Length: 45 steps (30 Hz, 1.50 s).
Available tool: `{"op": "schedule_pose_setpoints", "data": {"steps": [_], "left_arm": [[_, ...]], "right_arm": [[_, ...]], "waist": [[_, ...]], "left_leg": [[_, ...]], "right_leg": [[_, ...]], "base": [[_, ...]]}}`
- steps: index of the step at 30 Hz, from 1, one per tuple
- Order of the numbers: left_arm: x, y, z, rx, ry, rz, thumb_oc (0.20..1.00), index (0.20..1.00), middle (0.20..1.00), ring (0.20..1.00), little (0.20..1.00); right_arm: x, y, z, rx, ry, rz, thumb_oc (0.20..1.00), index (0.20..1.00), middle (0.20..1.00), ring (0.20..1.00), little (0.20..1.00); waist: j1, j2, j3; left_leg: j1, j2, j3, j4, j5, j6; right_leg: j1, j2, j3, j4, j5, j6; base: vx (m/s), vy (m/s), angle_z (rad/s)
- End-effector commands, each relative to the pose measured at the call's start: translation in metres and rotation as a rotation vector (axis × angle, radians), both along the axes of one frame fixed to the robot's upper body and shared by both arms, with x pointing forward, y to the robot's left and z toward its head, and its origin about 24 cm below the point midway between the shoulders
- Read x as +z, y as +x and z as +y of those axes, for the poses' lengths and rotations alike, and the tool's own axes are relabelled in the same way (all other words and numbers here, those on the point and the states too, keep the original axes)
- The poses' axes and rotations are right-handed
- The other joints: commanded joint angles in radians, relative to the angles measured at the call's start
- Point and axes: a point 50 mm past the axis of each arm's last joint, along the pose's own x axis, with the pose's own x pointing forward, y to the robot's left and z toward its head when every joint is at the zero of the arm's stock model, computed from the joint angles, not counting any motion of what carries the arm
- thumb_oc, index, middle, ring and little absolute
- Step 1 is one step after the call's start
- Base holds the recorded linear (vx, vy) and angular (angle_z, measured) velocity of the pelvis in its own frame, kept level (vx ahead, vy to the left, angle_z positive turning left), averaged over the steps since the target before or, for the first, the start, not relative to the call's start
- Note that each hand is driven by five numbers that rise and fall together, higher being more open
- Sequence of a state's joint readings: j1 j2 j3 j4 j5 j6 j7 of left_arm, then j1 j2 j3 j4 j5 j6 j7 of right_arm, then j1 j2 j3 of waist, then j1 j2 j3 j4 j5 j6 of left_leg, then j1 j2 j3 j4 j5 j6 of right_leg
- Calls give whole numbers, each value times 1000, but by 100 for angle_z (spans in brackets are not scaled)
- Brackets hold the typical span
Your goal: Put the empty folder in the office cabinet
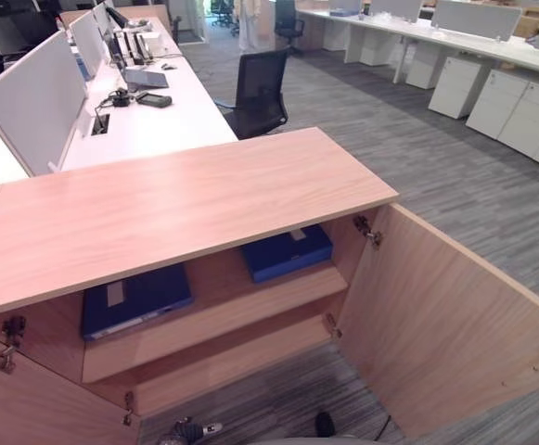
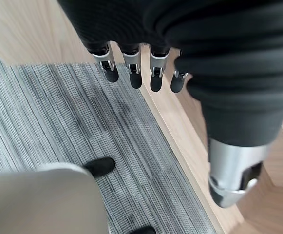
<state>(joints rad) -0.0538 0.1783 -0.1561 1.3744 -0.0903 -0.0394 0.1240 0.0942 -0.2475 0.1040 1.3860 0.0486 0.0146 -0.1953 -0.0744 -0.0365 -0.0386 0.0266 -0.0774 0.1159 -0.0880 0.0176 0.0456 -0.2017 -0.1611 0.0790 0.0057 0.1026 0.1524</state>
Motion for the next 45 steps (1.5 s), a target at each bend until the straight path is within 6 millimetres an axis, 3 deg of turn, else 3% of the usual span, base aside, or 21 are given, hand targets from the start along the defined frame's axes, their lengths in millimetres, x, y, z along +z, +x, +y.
{"op": "schedule_pose_setpoints", "data": {"steps": [1, 5, 8, 14, 15, 17, 19, 23, 29, 30, 33, 36, 41, 43, 45], "left_arm": [[5, 9, 15, 22, 26, -14, 1000, 1000, 1000, 1000, 1000], [5, 3, 21, 42, 29, 8, 1000, 1000, 1000, 1000, 1000], [4, -5, 26, 103, 25, 29, 1000, 1000, 1000, 1000, 1000], [4, -15, 31, 174, 16, 51, 1000, 1000, 1000, 1000, 1000], [3, -22, 33, 199, 16, 64, 1000, 1000, 1000, 1000, 1000], [4, -23, 34, 207, 19, 65, 1000, 1000, 1000, 1000, 1000], [4, -24, 36, 229, 22, 56, 1000, 1000, 1000, 1000, 1000], [4, -24, 35, 252, 24, 43, 1000, 1000, 1000, 1000, 1000], [3, -26, 32, 228, 20, 47, 1000, 1000, 1000, 1000, 1000], [3, -23, 31, 221, 19, 36, 1000, 1000, 1000, 1000, 1000], [2, -22, 28, 216, 17, 33, 1000, 1000, 1000, 1000, 1000], [9, -41, 58, 258, 80, 95, 1000, 1000, 1000, 1000, 1000], [10, -47, 63, 247, 93, 115, 1000, 1000, 1000, 1000, 1000], [11, -47, 64, 235, 93, 117, 1000, 1000, 1000, 1000, 1000], [11, -47, 64, 227, 92, 117, 1000, 1000, 1000, 1000, 1000]], "right_arm": [[3, 29, -4, -113, 1, -63, 1000, 1000, 1000, 1000, 1000], [2, 21, -5, -154, 9, -44, 1000, 1000, 1000, 1000, 1000], [3, 15, -8, -229, 3, -58, 1000, 1000, 1000, 1000, 1000], [6, 8, -20, -381, -29, -102, 1000, 1000, 1000, 1000, 1000], [10, 6, -30, -477, -62, -153, 1000, 1000, 1000, 1000, 1000], [11, 7, -33, -502, -73, -175, 1000, 1000, 1000, 1000, 1000], [15, 19, -40, -537, -95, -258, 1000, 1000, 1000, 1000, 1000], [26, 38, -56, -534, -150, -387, 1000, 1000, 1000, 1000, 1000], [41, 44, -76, -553, -221, -493, 1000, 1000, 1000, 1000, 1000], [56, 56, -90, -532, -279, -588, 1000, 1000, 1000, 1000, 1000], [69, 66, -100, -519, -313, -672, 1000, 1000, 1000, 1000, 1000], [96, 94, -111, -477, -339, -853, 1000, 1000, 1000, 1000, 1000], [119, 121, -109, -412, -299, -1015, 1000, 1000, 1000, 1000, 1000], [142, 149, -103, -273, -258, -1121, 1000, 1000, 1000, 1000, 1000], [151, 160, -101, -214, -242, -1157, 1000, 1000, 1000, 1000, 1000]], "waist": [[2, 7, 72], [-9, 24, 101], [-15, 58, 132], [-26, 65, 105], [-33, 61, 81], [-30, 56, 69], [-30, 34, 56], [-40, 18, 57], [-58, 15, 49], [-69, 15, 48], [-76, 16, 46], [-81, 18, 39], [-80, 21, 37], [-73, 23, 37], [-68, 24, 36]], "left_leg": [[5, -16, -30, 1, -29, -7], [22, -25, 5, 1, -34, 4], [37, 4, 48, 1, -35, 7], [40, 16, 81, 1, -49, 16], [44, 18, 105, 1, -60, 18], [42, 16, 115, 1, -62, 19], [47, 16, 147, 1, -69, 17], [43, 37, 182, 1, -64, 7], [45, 56, 198, 1, -69, -5], [47, 67, 195, 1, -66, -12], [51, 77, 194, 1, -68, -17], [58, 88, 200, 1, -70, -29], [64, 96, 208, 1, -70, -36], [66, 99, 214, 1, -69, -40], [66, 100, 215, 1, -67, -42]], "right_leg": [[3, 76, -25, -51, 105, 36], [-20, 53, -60, -31, 83, 29], [-13, -13, -227, 95, -6, -12], [25, -47, -182, 145, -5, -4], [50, -63, -162, 135, 6, 10], [54, -63, -147, 124, 14, 17], [81, -54, -130, 69, 22, 36], [87, -13, -98, -22, 46, 39], [103, 16, -82, -60, 51, 40], [113, 29, -79, -70, 47, 36], [124, 40, -77, -78, 41, 33], [136, 53, -72, -85, 31, 27], [141, 61, -69, -89, 26, 23], [142, 65, -68, -92, 22, 20], [142, 66, -70, -93, 21, 20]], "base": [[-228, 209, -35], [-135, 109, -28], [-180, 78, -67], [-21, 8, -55], [70, -39, -37], [59, -57, -37], [32, -134, -40], [-12, -117, -60], [32, -83, -27], [36, -75, -20], [43, -79, -13], [39, -61, -4], [16, -43, -1], [0, 0, 0], [-6, -25, -7]]}}
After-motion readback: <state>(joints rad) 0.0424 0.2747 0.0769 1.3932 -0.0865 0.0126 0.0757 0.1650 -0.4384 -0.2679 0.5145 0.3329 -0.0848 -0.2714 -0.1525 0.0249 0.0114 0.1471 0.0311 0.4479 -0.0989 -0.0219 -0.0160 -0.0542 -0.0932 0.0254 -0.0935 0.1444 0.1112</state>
